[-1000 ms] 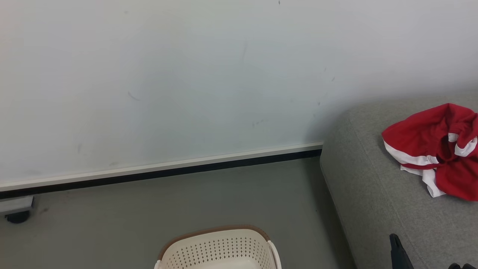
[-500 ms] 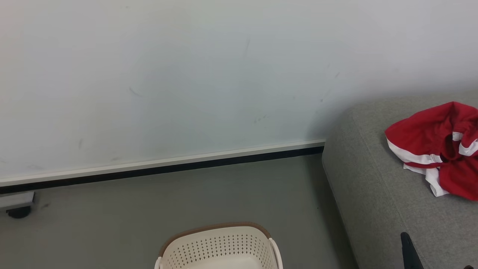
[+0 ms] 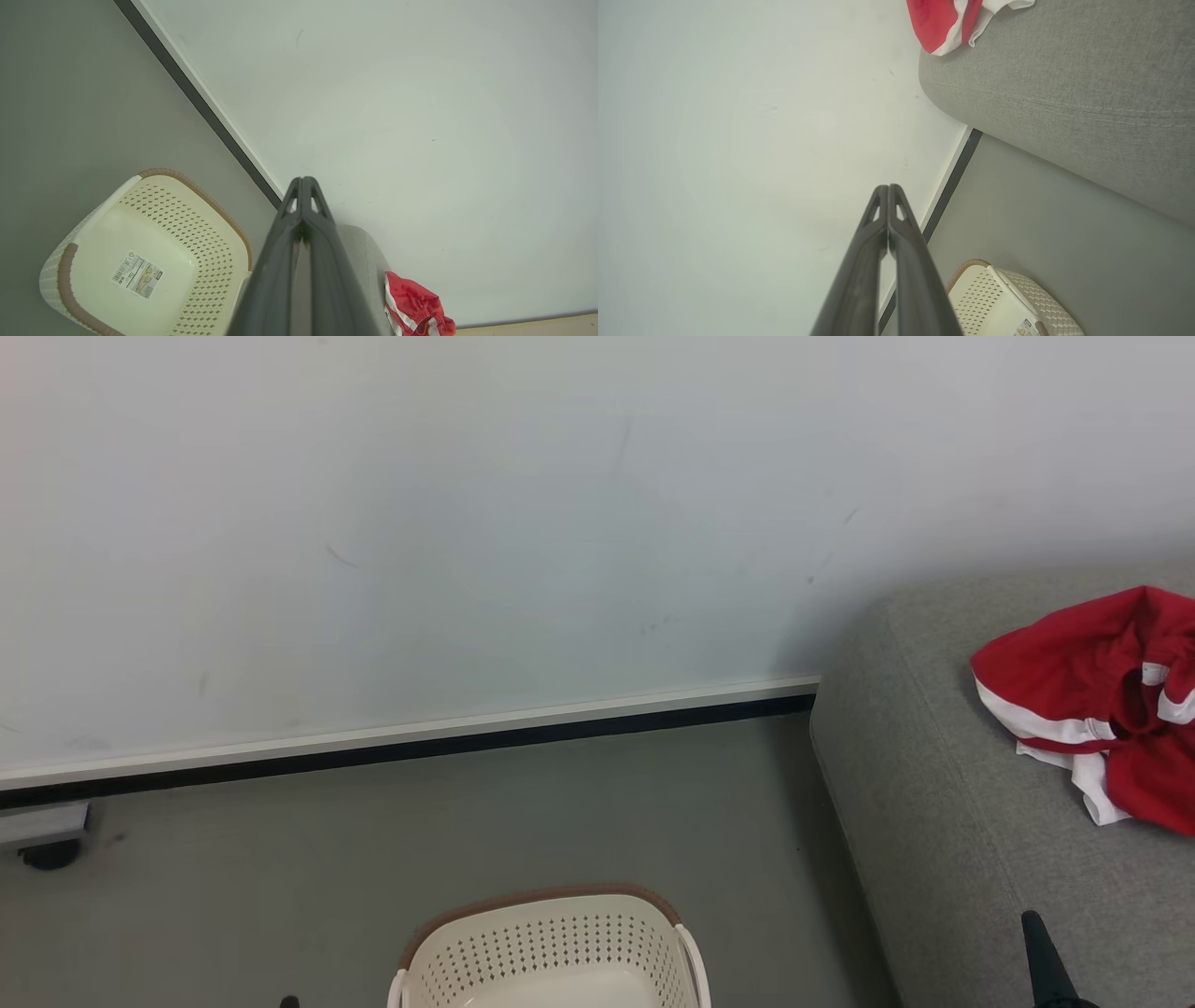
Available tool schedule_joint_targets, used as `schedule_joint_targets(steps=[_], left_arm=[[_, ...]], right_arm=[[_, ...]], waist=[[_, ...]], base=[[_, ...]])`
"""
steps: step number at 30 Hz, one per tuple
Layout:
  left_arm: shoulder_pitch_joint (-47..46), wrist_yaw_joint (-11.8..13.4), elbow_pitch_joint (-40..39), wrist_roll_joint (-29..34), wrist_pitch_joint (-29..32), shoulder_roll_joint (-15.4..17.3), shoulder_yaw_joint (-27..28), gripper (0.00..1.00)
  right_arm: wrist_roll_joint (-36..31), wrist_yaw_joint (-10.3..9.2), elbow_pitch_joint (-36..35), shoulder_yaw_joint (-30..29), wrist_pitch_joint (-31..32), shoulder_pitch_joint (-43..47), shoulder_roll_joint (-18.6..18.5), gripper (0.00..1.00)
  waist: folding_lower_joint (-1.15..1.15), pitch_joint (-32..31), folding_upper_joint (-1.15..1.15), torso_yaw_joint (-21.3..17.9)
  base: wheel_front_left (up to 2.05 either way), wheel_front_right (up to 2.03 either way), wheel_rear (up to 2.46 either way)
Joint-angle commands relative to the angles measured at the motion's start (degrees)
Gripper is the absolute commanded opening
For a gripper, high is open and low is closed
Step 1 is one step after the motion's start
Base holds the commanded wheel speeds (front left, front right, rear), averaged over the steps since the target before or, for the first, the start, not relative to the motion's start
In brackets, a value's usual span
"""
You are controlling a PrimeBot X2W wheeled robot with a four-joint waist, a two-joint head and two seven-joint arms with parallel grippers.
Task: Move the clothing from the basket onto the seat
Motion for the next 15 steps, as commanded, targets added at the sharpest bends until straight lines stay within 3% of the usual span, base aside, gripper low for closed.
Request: schedule_joint_targets(steps=[1,15], left_arm=[[-1.40,-0.44,-0.13,-1.83,0.29,0.37,0.09,0.00],[-2.80,-1.22,0.87,-9.47,1.77,0.27,-0.05,0.00]], right_arm=[[1.58,0.02,-0.37,-0.61,0.52,-0.85,0.06,0.00],[9.33,0.01,0.13,-3.67,3.38,-1.50,0.65,0.00]], waist=[[0.00,0.08,0.00,0.05],[0.00,0.87,0.00,0.46]], base=[[0.00,0.00,0.00],[0.00,0.00,0.00]])
